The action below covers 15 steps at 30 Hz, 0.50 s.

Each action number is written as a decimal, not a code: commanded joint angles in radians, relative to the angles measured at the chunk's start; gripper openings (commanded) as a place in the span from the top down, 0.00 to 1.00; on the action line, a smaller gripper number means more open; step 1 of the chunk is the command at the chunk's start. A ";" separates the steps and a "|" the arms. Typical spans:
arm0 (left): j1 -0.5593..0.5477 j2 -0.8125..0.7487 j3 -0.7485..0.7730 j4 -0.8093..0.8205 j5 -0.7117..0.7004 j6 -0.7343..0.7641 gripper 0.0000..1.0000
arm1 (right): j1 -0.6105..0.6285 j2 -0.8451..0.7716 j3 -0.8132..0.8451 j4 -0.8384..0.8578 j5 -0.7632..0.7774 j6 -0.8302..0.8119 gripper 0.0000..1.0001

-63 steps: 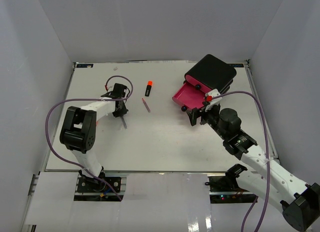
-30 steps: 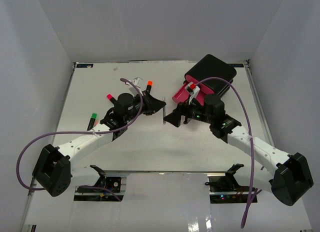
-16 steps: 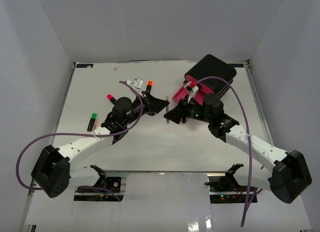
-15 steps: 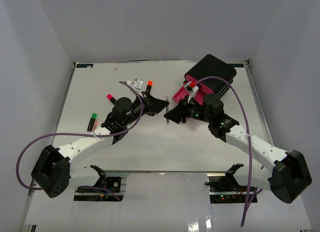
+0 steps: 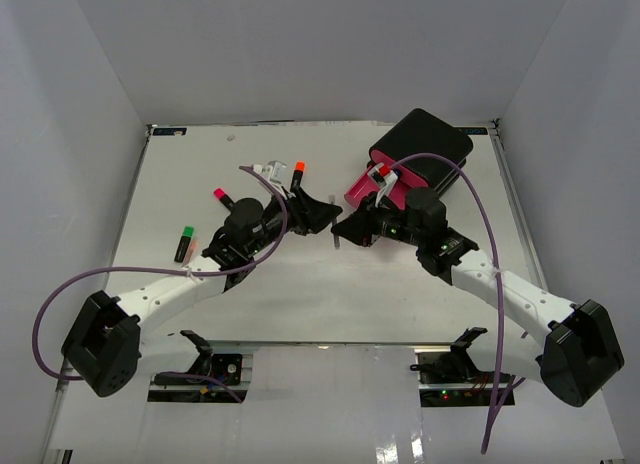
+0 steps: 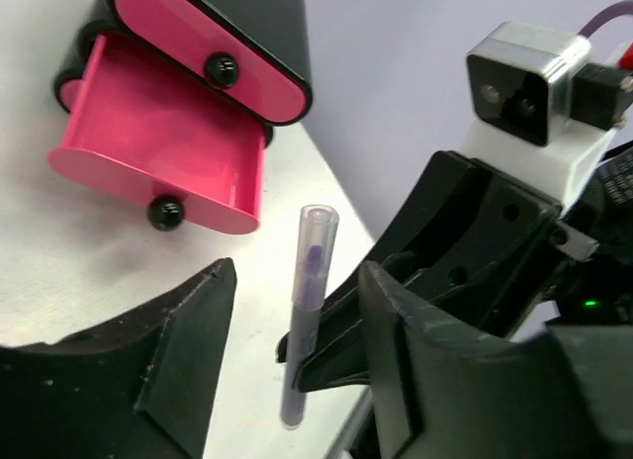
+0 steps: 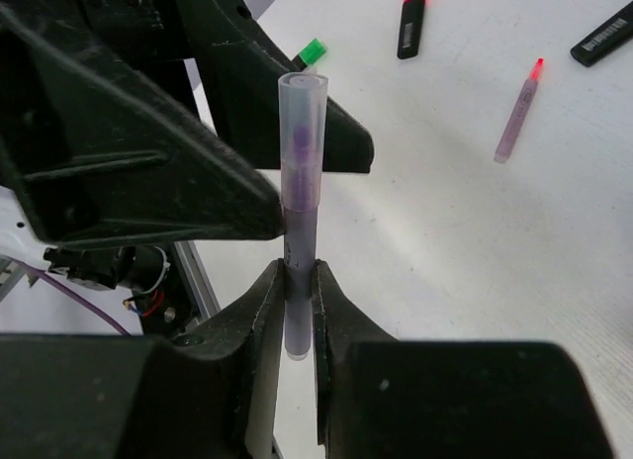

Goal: Sort the stationery into containers
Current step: Pick up the pen from the center of the board, then place the pen in the drawer.

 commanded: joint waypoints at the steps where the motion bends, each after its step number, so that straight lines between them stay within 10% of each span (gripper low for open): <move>1: -0.002 -0.043 -0.007 -0.023 -0.031 0.026 0.30 | 0.002 0.002 0.013 -0.012 0.030 -0.047 0.92; 5: -0.002 -0.109 0.014 -0.138 -0.134 0.080 0.04 | -0.026 0.041 0.086 -0.202 0.172 -0.149 0.92; 15: 0.205 -0.282 0.128 -0.816 -0.428 0.274 0.02 | -0.067 0.219 0.301 -0.491 0.795 -0.589 0.92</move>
